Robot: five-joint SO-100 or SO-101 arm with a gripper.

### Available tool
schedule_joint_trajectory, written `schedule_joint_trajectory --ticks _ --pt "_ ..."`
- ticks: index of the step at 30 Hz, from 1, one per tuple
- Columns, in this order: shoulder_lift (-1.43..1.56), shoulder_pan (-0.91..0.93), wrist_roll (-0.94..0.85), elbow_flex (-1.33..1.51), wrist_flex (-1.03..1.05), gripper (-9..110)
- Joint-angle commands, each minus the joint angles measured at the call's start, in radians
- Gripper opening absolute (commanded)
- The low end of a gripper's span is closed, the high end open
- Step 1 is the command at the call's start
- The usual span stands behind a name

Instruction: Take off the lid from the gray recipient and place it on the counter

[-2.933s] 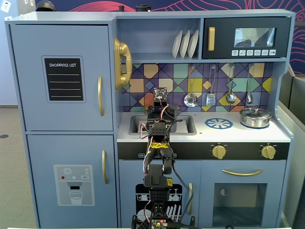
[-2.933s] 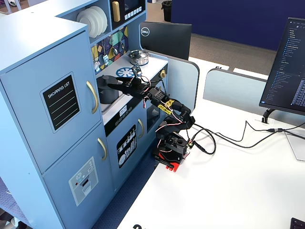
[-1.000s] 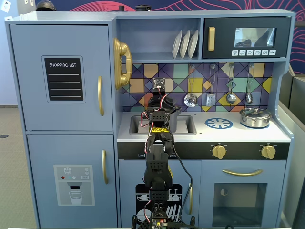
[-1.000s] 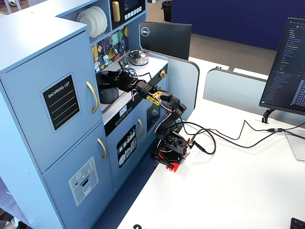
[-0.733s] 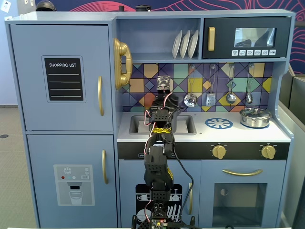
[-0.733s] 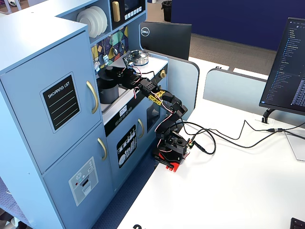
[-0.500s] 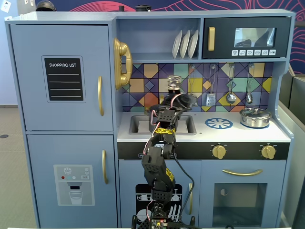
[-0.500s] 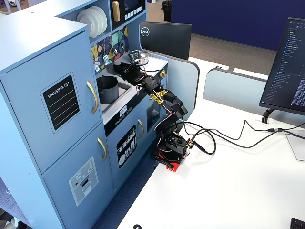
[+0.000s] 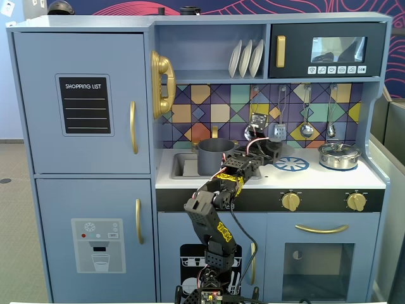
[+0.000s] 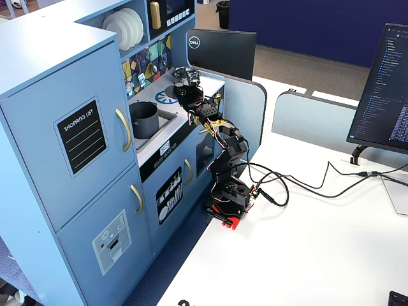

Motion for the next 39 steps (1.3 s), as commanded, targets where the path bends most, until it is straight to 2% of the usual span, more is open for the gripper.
schedule_joint_trajectory --ticks 1,14,22,23,26,28,34,39 --pt "-0.067 0.037 -0.014 -0.014 -0.100 0" --pt "-0.267 0.037 -0.041 0.005 -0.247 0" --pt "-0.310 0.046 -0.054 0.031 -0.268 0" --pt "-0.310 0.046 -0.052 0.032 -0.268 1" --pt "-0.299 0.057 -0.080 0.037 -0.267 20" --pt "-0.293 0.060 -0.107 0.040 -0.267 26" --pt "-0.255 0.072 -0.091 0.040 -0.259 34" --pt "-0.192 0.077 -0.063 0.040 -0.233 36"
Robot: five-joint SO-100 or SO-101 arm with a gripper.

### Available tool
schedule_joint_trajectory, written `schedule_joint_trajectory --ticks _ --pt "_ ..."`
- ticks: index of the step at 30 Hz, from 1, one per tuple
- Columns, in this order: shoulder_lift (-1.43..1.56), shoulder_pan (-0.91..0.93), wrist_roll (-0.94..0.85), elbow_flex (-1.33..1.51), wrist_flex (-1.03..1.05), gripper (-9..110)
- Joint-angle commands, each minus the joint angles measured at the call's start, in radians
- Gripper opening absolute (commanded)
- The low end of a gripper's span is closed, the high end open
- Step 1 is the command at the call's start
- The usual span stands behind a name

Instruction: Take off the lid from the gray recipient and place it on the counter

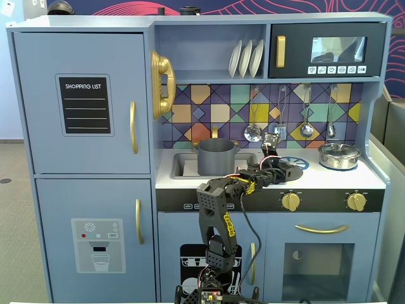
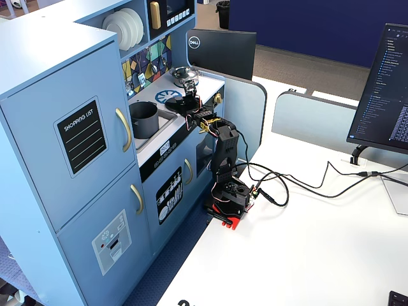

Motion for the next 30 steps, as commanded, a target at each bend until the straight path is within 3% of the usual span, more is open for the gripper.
schedule_joint_trajectory --ticks 1,9,15,21,30 --pt "0.115 0.017 0.020 -0.005 0.008 36" --pt "0.353 -0.002 0.072 -0.006 0.187 31" --pt "0.854 -0.160 0.153 0.137 0.762 0" --pt "1.220 -0.405 0.117 0.318 1.175 0" --pt "1.335 -0.574 0.146 0.683 1.385 0"
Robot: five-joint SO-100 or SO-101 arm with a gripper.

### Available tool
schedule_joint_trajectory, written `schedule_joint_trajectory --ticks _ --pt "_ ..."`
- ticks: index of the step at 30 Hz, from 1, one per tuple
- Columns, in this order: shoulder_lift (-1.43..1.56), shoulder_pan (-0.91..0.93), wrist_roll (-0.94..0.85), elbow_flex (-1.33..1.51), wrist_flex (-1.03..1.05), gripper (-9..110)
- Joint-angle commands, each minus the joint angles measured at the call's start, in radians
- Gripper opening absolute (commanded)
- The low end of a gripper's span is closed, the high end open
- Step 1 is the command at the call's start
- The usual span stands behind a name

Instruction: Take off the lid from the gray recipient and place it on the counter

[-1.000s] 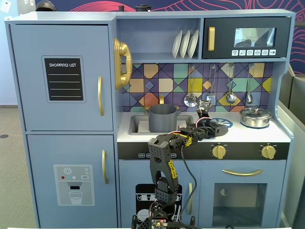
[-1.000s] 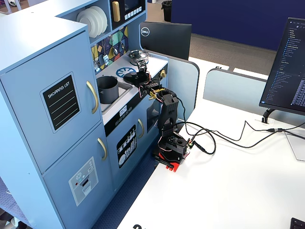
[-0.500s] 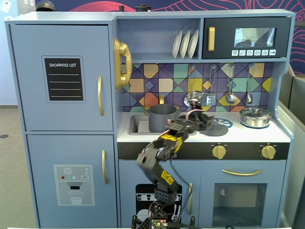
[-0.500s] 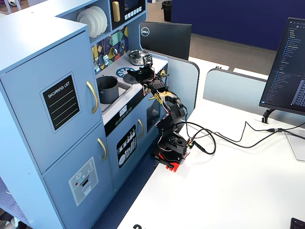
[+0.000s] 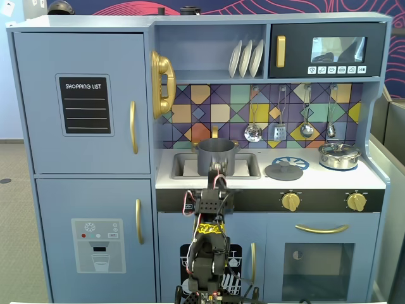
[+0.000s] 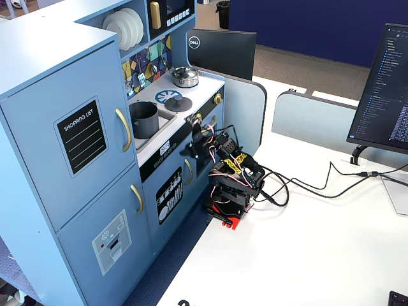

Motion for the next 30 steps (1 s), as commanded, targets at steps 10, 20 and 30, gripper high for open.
schedule_joint_trajectory --ticks 10,20,30 --pt "0.064 -0.213 0.077 0.387 0.149 0" --pt "0.064 -0.216 0.008 0.387 0.416 2" --pt "0.064 -0.163 0.026 0.387 0.416 4"
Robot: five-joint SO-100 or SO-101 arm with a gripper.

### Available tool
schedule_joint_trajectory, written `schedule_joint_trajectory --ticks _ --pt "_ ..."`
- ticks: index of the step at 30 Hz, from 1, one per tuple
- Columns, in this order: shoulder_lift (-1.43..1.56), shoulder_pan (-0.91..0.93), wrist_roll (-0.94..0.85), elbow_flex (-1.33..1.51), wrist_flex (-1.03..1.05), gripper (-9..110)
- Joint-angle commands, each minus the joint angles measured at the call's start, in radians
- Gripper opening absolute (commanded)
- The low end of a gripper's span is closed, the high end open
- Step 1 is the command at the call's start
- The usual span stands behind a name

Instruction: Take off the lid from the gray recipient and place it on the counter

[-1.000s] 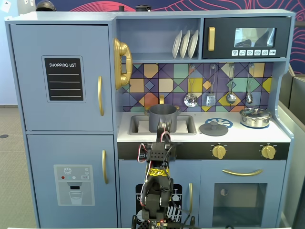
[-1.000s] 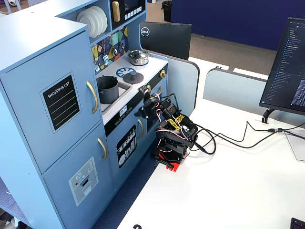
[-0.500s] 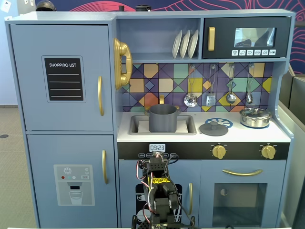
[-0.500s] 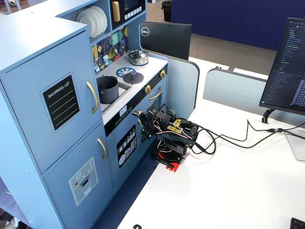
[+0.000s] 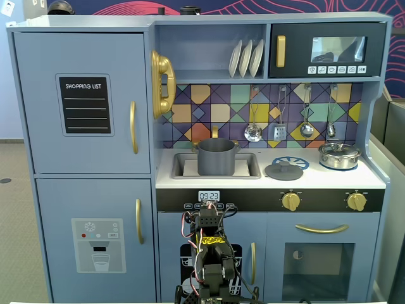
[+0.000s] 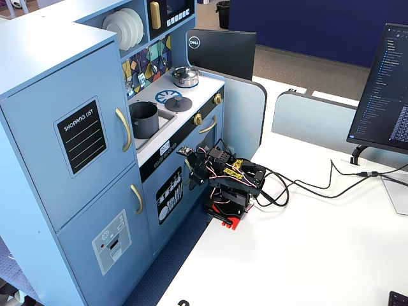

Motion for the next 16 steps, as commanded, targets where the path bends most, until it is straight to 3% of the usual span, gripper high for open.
schedule_joint_trajectory --ticks 1,16 --pt "-0.005 0.020 -0.005 0.003 0.183 4" --pt "-0.003 0.020 -0.005 0.003 0.183 8"
